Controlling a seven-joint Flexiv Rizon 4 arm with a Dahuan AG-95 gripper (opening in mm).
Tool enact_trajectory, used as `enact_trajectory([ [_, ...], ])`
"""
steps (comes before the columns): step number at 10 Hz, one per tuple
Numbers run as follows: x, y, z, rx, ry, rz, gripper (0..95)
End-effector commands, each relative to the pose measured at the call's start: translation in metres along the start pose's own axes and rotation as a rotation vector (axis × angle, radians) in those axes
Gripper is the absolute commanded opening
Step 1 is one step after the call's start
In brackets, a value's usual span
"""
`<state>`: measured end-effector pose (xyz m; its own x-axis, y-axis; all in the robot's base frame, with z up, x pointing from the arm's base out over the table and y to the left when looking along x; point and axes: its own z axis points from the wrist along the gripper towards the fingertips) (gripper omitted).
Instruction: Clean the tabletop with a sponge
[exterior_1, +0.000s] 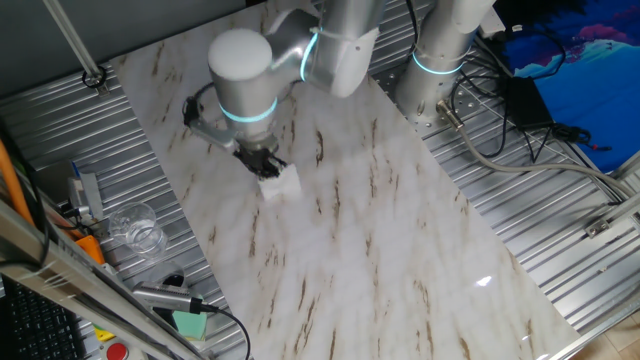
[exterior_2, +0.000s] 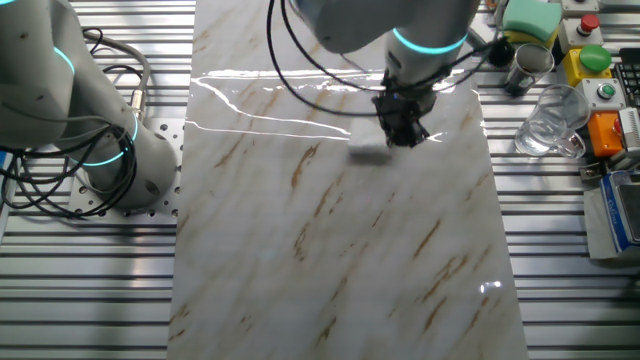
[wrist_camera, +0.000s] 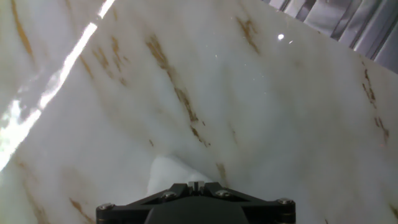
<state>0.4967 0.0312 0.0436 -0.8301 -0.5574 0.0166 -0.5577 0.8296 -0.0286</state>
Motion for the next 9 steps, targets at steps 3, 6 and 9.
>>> enact_trajectory([
  [3, 0.039, -0.039, -0.012, -0.024, 0.004, -0.112, 0.0],
  [6, 0.063, -0.059, -0.011, -0.021, 0.003, -0.17, 0.0],
  [9, 0.074, -0.068, -0.009, -0.012, -0.009, -0.214, 0.0],
])
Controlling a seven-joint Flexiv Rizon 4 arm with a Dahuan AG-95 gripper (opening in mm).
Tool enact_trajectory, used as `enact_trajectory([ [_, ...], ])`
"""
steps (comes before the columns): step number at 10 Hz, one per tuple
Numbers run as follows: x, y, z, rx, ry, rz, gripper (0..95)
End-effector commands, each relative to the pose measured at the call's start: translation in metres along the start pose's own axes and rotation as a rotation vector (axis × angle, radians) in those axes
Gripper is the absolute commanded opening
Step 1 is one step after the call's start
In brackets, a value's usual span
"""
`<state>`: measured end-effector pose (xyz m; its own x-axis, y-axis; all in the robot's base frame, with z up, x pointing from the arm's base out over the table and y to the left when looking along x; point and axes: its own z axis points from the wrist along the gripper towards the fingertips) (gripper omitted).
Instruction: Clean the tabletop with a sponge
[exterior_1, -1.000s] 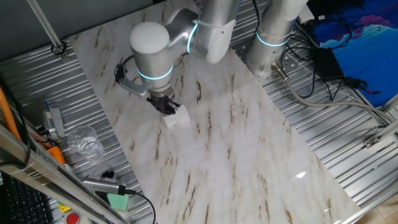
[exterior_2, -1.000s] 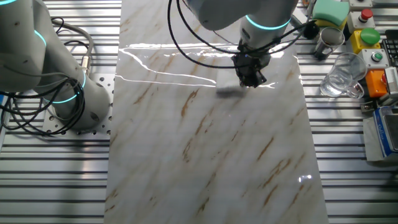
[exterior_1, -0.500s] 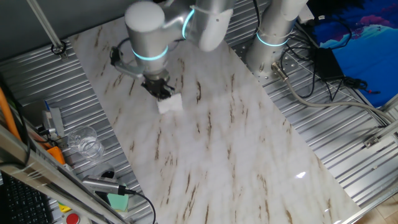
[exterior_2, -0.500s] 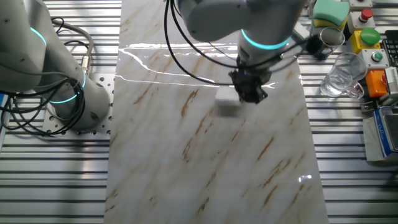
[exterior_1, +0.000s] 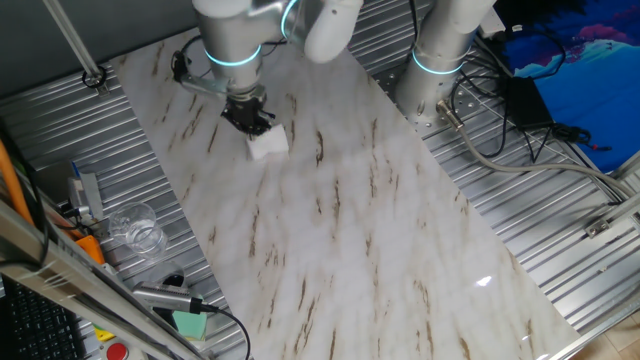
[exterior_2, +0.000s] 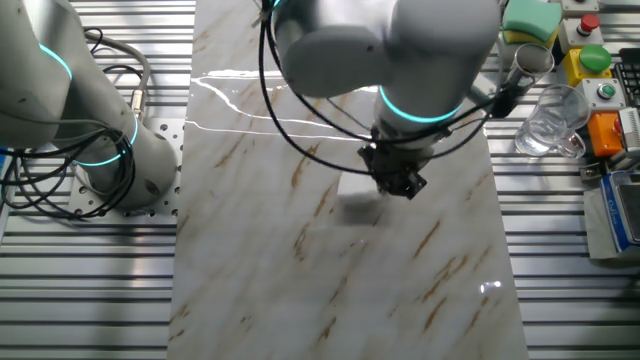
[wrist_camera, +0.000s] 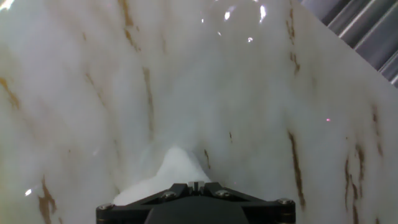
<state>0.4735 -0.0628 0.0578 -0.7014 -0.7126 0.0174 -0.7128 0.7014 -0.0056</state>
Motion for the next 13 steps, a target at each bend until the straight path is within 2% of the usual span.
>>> enact_trajectory([
  [1, 0.003, -0.002, 0.004, 0.016, -0.013, -0.025, 0.0],
  [3, 0.003, -0.001, 0.013, 0.036, -0.046, -0.044, 0.0],
  [5, 0.002, 0.001, 0.02, 0.03, -0.059, -0.041, 0.0],
  [9, -0.019, 0.021, 0.038, 0.004, -0.101, 0.021, 0.0],
  [10, -0.028, 0.03, 0.04, 0.003, -0.104, 0.042, 0.0],
  [13, -0.059, 0.053, 0.036, 0.008, -0.096, 0.106, 0.0],
])
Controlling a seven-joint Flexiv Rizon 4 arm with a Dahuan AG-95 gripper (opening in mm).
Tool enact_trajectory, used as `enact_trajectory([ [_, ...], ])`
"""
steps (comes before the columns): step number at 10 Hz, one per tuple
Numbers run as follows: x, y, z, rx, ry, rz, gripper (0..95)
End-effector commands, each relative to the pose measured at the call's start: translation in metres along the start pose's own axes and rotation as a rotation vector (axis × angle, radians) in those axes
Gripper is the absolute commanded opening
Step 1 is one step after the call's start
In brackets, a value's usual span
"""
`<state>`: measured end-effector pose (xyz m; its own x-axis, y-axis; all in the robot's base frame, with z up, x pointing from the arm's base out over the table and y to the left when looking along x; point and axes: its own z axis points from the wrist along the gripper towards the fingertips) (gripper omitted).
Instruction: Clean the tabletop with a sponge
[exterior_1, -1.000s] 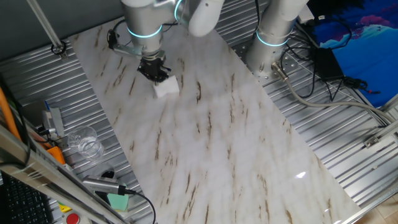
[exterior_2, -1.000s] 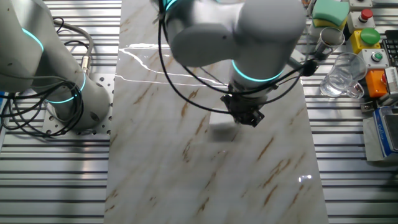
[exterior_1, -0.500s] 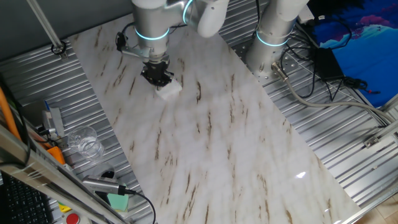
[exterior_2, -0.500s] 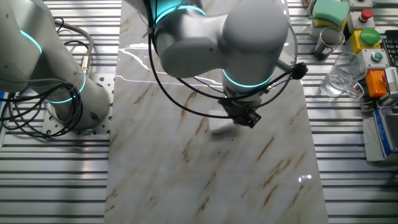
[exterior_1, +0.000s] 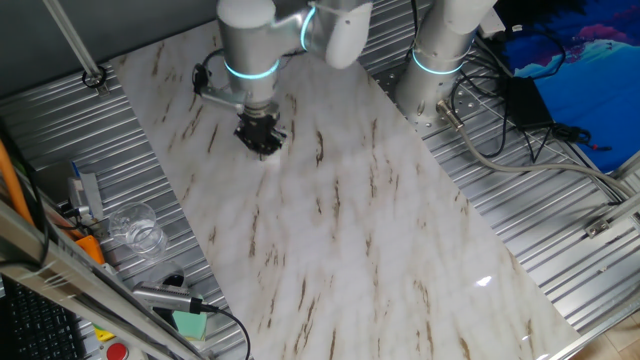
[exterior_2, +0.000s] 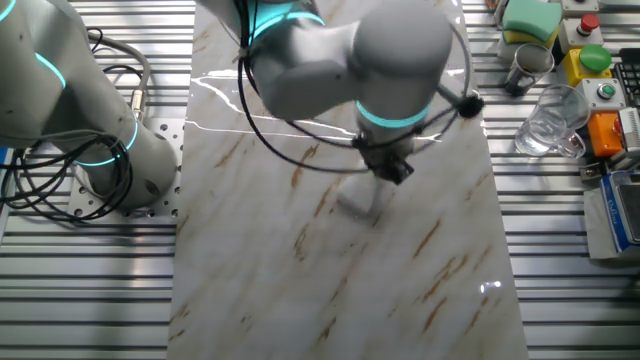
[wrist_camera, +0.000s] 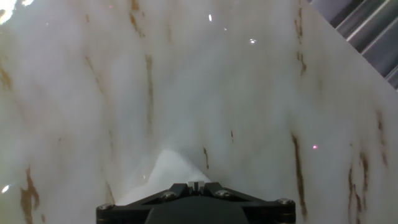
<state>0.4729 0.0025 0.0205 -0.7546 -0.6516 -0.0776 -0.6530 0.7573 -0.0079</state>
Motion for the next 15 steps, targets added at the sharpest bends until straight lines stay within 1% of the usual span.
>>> enact_trajectory([
  [1, -0.02, 0.014, 0.001, 0.007, 0.001, 0.042, 0.0],
  [2, -0.03, 0.023, 0.004, 0.009, 0.0, 0.067, 0.0],
  [3, -0.036, 0.027, 0.004, 0.009, -0.002, 0.078, 0.0],
  [4, -0.045, 0.034, 0.005, 0.014, 0.002, 0.092, 0.0],
  [6, -0.055, 0.037, 0.006, 0.026, 0.013, 0.095, 0.0],
  [8, -0.065, 0.038, 0.003, 0.022, 0.013, 0.099, 0.0],
  [11, -0.073, 0.047, 0.004, 0.024, 0.021, 0.103, 0.0],
  [13, -0.074, 0.047, 0.004, 0.029, 0.027, 0.087, 0.0],
  [15, -0.086, 0.036, -0.001, 0.035, 0.049, 0.063, 0.0],
])
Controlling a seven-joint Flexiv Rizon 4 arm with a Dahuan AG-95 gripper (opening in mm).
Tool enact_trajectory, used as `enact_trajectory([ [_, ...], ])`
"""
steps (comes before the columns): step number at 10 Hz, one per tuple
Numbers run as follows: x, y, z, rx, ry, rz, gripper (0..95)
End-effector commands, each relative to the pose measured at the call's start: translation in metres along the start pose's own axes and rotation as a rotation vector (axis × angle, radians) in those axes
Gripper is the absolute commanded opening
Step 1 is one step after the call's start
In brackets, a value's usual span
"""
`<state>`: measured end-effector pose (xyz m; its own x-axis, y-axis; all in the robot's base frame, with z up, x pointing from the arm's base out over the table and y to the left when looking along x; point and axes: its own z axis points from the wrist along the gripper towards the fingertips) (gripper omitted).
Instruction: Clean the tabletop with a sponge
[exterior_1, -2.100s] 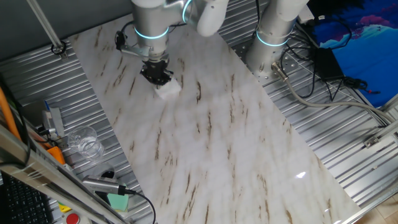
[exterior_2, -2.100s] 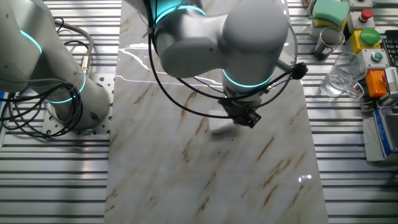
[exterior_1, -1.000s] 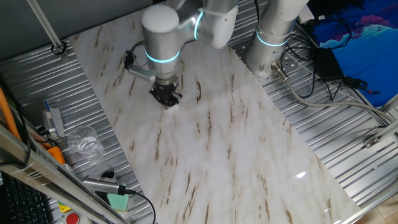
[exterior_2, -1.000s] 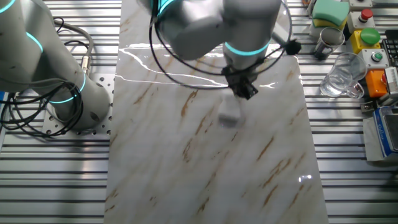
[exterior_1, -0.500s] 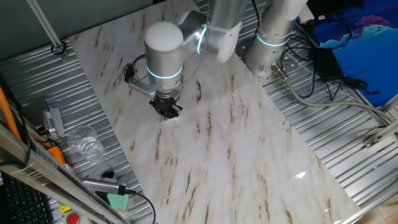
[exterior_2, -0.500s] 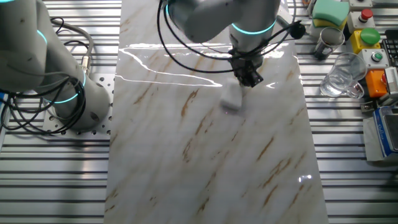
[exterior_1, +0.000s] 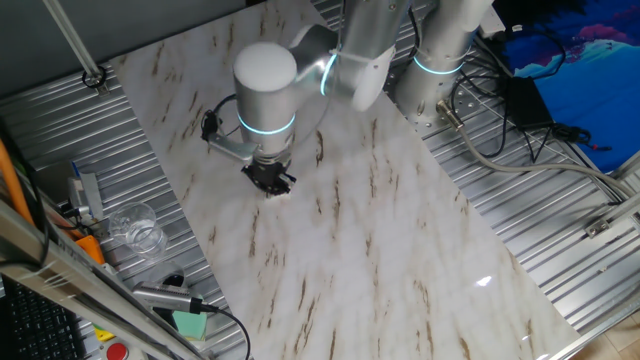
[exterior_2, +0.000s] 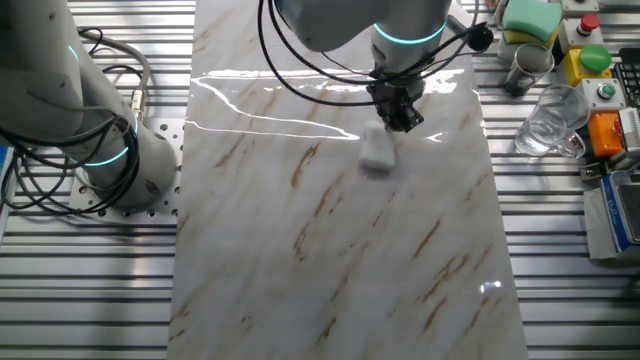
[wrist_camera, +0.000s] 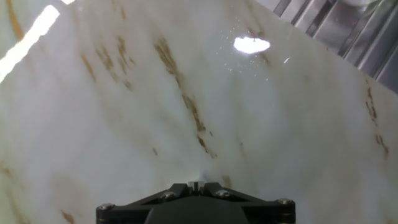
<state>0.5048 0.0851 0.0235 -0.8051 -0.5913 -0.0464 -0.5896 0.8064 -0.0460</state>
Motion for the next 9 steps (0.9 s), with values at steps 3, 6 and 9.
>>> enact_trajectory([
  [3, -0.01, -0.037, -0.01, -0.021, 0.008, -0.097, 0.0],
  [6, 0.005, -0.072, -0.013, -0.034, 0.013, -0.18, 0.0],
  [9, 0.015, -0.089, -0.011, -0.042, 0.018, -0.221, 0.0],
])
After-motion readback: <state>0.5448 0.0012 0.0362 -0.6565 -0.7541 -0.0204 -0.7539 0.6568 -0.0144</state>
